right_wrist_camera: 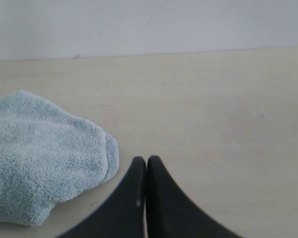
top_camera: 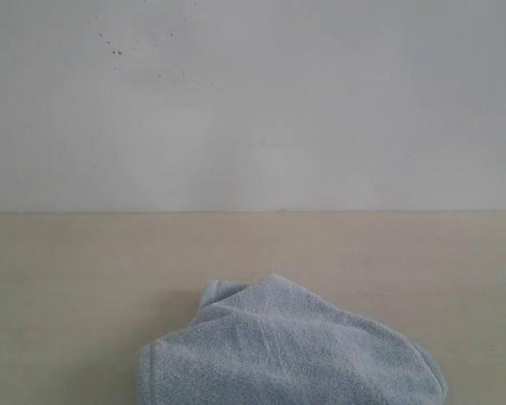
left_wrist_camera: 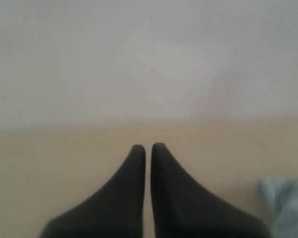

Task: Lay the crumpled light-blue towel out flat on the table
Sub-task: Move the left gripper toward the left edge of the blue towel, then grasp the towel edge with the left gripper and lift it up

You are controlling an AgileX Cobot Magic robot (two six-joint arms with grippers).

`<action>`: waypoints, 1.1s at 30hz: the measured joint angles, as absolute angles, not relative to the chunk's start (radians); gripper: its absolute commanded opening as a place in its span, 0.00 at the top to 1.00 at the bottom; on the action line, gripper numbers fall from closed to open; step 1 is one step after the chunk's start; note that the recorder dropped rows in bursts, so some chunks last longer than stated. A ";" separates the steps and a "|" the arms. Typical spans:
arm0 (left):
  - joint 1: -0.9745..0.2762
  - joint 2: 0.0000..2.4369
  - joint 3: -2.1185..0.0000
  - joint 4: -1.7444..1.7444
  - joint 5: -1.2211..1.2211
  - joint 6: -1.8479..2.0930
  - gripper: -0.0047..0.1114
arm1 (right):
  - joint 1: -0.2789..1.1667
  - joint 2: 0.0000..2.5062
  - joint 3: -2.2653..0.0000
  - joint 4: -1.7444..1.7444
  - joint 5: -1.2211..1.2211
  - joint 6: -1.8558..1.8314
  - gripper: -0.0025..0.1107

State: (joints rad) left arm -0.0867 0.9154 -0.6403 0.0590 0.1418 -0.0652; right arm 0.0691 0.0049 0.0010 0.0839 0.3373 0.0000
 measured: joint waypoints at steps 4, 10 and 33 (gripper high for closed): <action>-0.087 1.238 -0.792 -0.013 0.562 -0.030 0.92 | 0.069 0.005 0.001 0.084 0.337 0.000 0.98; -0.087 1.442 -0.844 -0.291 0.788 0.203 0.92 | 0.069 0.005 0.001 0.084 0.337 0.000 0.98; -0.087 1.713 -0.728 -1.254 0.944 1.137 0.42 | 0.069 0.005 0.001 0.084 0.337 0.000 0.98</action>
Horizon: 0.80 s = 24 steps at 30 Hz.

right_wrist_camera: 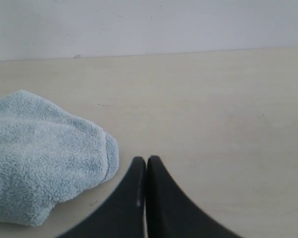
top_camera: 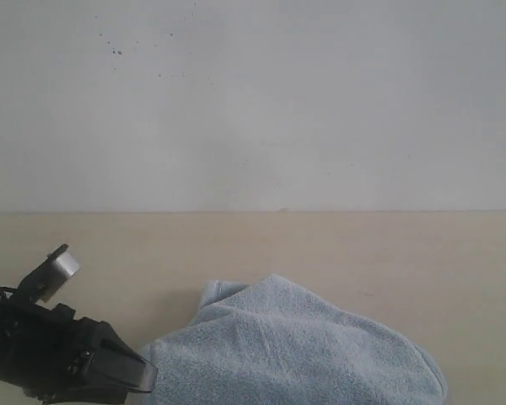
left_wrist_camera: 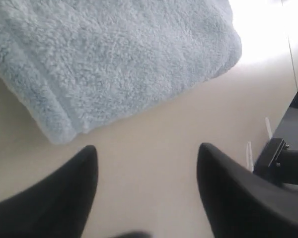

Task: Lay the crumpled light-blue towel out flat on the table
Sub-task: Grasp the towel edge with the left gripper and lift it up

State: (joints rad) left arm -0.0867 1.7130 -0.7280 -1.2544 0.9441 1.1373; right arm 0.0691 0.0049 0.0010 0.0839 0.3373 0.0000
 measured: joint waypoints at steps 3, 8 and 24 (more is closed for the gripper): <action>-0.087 1.741 -0.751 -1.266 0.941 1.145 0.42 | 0.069 0.005 0.001 0.084 0.337 0.000 0.98; -0.087 1.752 -0.762 -1.272 0.843 1.158 0.42 | 0.069 0.005 0.001 0.084 0.337 0.000 0.98; -0.087 1.914 -0.849 -1.365 0.824 1.328 0.42 | 0.069 0.005 0.001 0.084 0.337 0.000 0.98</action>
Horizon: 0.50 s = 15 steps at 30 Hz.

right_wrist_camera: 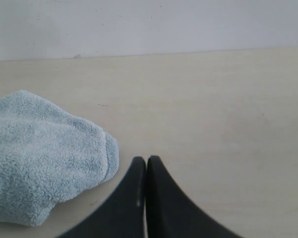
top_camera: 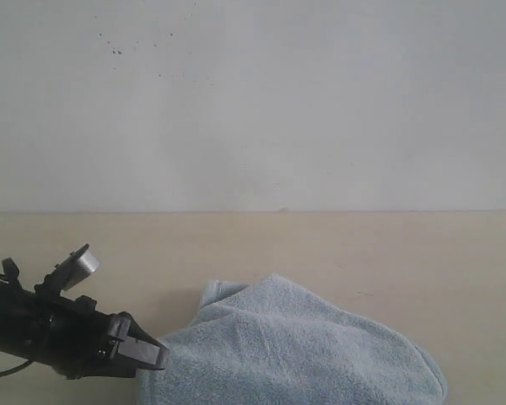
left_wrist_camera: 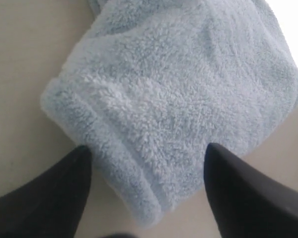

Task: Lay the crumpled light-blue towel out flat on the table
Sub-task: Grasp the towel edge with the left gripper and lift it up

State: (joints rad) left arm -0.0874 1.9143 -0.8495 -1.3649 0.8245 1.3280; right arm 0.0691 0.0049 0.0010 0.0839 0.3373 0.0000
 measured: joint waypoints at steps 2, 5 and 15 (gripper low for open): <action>-0.087 1.928 -0.871 -1.367 0.841 1.330 0.42 | 0.069 0.005 0.001 0.084 0.337 0.000 0.98; -0.087 1.954 -0.891 -1.367 0.864 1.340 0.42 | 0.069 0.005 0.001 0.084 0.337 0.000 0.98; -0.087 2.004 -0.899 -1.460 1.006 1.368 0.92 | 0.069 0.005 0.001 0.084 0.337 0.000 0.98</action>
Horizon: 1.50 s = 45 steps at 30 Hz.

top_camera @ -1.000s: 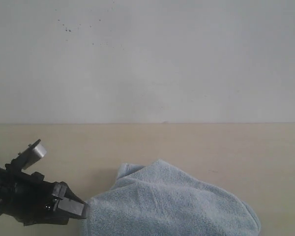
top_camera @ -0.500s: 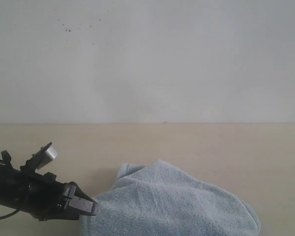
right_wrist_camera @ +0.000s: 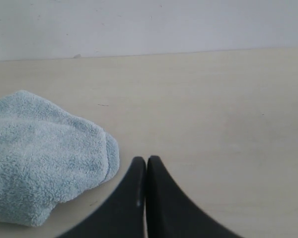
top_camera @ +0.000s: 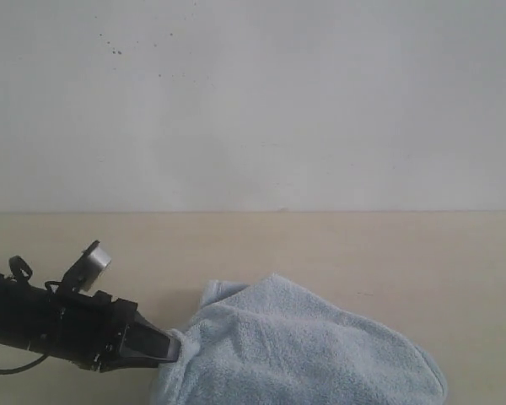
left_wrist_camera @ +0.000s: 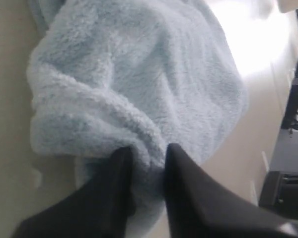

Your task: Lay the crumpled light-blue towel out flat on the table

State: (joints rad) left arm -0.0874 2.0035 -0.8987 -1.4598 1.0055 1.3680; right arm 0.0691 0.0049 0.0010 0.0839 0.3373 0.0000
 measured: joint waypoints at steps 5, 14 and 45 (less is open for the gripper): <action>-0.087 2.004 -0.932 -1.471 1.155 1.372 0.93 | 0.069 0.005 0.001 0.084 0.337 0.000 0.98; -0.087 2.004 -0.956 -1.478 1.204 1.372 0.93 | 0.069 0.005 0.001 0.084 0.337 0.000 0.98; -0.251 1.411 -0.954 -1.540 1.209 1.468 0.93 | 0.069 0.005 0.001 0.157 0.274 0.070 0.98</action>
